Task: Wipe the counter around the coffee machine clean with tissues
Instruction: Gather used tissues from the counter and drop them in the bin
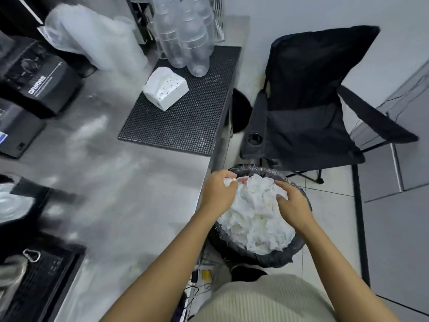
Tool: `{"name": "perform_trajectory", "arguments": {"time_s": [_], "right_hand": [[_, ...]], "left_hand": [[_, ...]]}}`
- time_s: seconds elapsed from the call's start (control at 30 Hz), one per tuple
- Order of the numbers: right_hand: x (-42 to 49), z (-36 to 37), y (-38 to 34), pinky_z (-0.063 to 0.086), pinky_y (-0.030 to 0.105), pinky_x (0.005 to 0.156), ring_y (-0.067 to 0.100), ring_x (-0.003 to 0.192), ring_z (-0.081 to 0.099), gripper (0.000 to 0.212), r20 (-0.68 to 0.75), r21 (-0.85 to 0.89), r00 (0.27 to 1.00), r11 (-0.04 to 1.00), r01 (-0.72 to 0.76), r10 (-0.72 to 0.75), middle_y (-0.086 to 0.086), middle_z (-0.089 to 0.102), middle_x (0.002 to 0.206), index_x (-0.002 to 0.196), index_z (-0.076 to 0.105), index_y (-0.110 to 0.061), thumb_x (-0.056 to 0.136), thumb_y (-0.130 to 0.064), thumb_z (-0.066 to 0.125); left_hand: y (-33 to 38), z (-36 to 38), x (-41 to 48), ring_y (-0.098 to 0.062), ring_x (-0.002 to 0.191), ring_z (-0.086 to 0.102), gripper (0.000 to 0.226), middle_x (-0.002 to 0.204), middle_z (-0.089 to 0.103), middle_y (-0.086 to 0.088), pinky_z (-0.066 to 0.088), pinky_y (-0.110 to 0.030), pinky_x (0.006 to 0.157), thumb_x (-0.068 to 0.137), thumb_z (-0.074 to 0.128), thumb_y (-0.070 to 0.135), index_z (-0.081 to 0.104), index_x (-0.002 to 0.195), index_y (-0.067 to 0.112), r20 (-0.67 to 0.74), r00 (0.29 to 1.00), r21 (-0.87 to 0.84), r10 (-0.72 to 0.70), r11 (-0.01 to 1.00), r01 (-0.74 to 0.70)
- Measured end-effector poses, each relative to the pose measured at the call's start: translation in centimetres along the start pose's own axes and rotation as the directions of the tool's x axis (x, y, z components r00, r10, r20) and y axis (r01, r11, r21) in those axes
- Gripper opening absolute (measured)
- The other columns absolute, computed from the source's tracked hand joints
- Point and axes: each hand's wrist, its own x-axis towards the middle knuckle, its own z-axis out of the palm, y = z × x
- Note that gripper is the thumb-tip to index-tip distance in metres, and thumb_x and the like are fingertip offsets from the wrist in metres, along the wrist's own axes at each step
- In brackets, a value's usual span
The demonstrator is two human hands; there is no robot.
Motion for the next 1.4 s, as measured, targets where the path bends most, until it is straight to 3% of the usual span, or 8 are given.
{"name": "perform_trajectory", "arguments": {"time_s": [0.1,0.27,0.43,0.7,0.8,1.03,1.13,1.4], "right_hand": [[0.1,0.0,0.3,0.039,0.028,0.077,0.015,0.097,0.052,0.037,-0.01,0.014,1.0,1.0,-0.016,0.016,0.004,0.051,0.141,0.134,0.054,-0.019,0.099,-0.01,0.044],[-0.1,0.1,0.7,0.052,0.042,0.088,0.022,0.112,0.057,0.028,-0.048,0.027,0.999,1.0,-0.007,0.008,0.005,0.061,0.126,0.118,0.062,-0.02,0.097,-0.009,0.048],[-0.8,0.5,-0.5,0.051,0.033,0.078,0.016,0.102,0.061,0.024,-0.056,0.057,0.998,0.998,0.033,-0.03,-0.003,0.065,0.115,0.114,0.063,-0.02,0.096,-0.011,0.049],[-3.4,3.0,-4.2,0.042,0.028,0.086,0.01,0.104,0.057,0.023,-0.017,0.101,0.974,0.969,0.227,-0.226,-0.015,0.065,0.105,0.096,0.063,-0.033,0.096,-0.012,0.054],[-4.6,4.9,-5.4,0.046,0.027,0.085,0.009,0.106,0.059,0.016,0.012,0.098,0.958,0.954,0.282,-0.285,-0.012,0.067,0.105,0.103,0.066,-0.023,0.095,-0.014,0.056],[-8.7,9.7,-7.6,0.045,0.009,0.069,-0.005,0.095,0.059,0.017,0.175,0.117,0.895,0.911,0.396,-0.411,-0.015,0.066,0.098,0.104,0.068,-0.018,0.094,-0.009,0.058],[-10.6,12.1,-8.3,0.047,0.012,0.071,-0.013,0.087,0.059,0.016,0.267,0.131,0.853,0.894,0.428,-0.448,-0.019,0.066,0.092,0.101,0.067,-0.019,0.093,-0.008,0.059],[-16.0,18.1,-9.8,0.05,0.019,0.075,-0.003,0.087,0.063,0.014,0.45,0.169,0.724,0.845,0.507,-0.523,-0.01,0.071,0.095,0.094,0.068,-0.023,0.092,-0.012,0.06]], "left_hand": [[0.3,1.2,0.0,-0.015,0.119,0.049,0.039,0.134,0.051,-0.001,0.035,-0.021,0.088,0.096,0.053,0.033,0.055,0.131,0.018,0.14,0.99,-0.014,0.009,1.0,-0.007],[-0.2,1.2,-0.6,-0.015,0.132,0.04,0.055,0.146,0.038,0.0,0.029,-0.023,0.101,0.099,0.046,0.038,0.032,0.148,0.017,0.287,0.957,-0.018,0.049,0.999,-0.046],[-1.6,-0.1,-1.0,-0.016,0.12,0.051,0.046,0.137,0.048,-0.001,0.042,-0.034,0.103,0.095,0.056,0.034,0.048,0.136,0.017,0.147,0.987,-0.012,0.057,0.998,-0.056],[-3.7,-3.7,-4.0,0.004,0.097,0.054,0.025,0.114,0.059,0.008,0.044,-0.009,0.085,0.093,0.058,0.022,0.064,0.117,0.02,-0.039,0.993,-0.127,0.107,0.986,-0.111],[-4.8,-5.5,-5.7,-0.003,0.099,0.057,0.022,0.112,0.06,0.007,0.046,-0.013,0.089,0.092,0.06,0.02,0.066,0.113,0.019,-0.118,0.986,-0.155,0.118,0.979,-0.136],[-9.3,-9.2,-10.3,-0.005,0.099,0.059,0.018,0.113,0.061,0.007,0.048,-0.017,0.088,0.093,0.06,0.02,0.066,0.109,0.023,-0.257,0.966,-0.217,0.012,0.974,-0.07],[-11.2,-10.5,-12.7,-0.005,0.098,0.059,0.017,0.111,0.061,0.008,0.048,-0.015,0.087,0.092,0.06,0.019,0.067,0.108,0.022,-0.327,0.944,-0.239,-0.042,0.97,-0.04],[-16.4,-13.6,-19.8,-0.006,0.1,0.059,0.014,0.112,0.061,0.009,0.049,-0.02,0.089,0.092,0.06,0.022,0.066,0.103,0.028,-0.457,0.864,-0.354,-0.212,0.934,0.042]]}}
